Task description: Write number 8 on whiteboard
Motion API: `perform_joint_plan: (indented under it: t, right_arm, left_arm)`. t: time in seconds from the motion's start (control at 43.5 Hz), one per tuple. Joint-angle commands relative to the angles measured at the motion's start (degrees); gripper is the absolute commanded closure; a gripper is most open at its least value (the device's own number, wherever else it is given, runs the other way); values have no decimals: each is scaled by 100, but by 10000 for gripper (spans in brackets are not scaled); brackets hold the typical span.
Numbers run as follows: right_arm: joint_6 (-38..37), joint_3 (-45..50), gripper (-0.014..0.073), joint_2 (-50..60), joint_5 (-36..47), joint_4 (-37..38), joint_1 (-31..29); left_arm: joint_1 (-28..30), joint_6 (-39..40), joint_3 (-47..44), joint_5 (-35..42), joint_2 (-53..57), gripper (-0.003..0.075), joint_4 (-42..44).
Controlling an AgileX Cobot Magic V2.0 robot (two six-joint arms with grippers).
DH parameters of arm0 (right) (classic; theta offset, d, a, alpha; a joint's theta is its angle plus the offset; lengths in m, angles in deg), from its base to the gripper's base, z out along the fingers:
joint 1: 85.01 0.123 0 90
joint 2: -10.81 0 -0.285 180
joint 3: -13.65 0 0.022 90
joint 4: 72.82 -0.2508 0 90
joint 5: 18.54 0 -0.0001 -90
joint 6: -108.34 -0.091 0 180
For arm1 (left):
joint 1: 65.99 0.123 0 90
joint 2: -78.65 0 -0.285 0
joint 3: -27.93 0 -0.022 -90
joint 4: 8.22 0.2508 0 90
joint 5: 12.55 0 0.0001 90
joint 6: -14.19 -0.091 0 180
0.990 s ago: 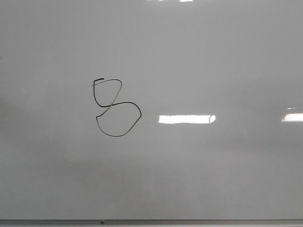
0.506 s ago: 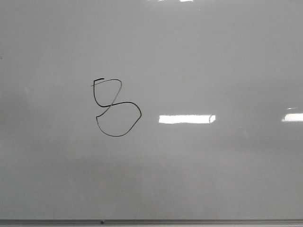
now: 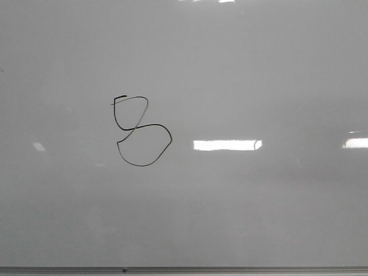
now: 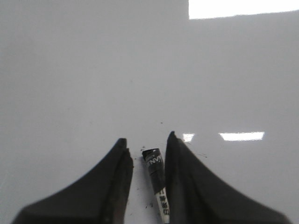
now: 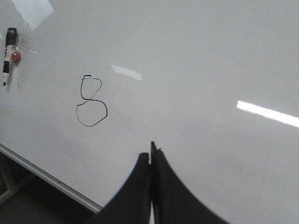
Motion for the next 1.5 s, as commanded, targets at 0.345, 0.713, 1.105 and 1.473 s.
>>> perform_joint_plan:
  t: [0.345, 0.713, 1.105, 1.473]
  right_arm:
    - [14, -148, 661, -61, 484, -19, -35]
    - [14, -148, 661, -61, 484, -19, -35]
    - [14, -148, 661, -61, 484, -19, -35]
    - [14, -148, 661, -61, 479, -19, -35]
  left_arm:
    - [-585, 23, 599, -4131, 3187, 739, -486]
    - [-585, 23, 599, -4251, 3323, 739, -524]
    - [-585, -5, 576, -4209, 3323, 739, -524]
    - [-585, -1009, -441, -3696, 4147, 739, -1137]
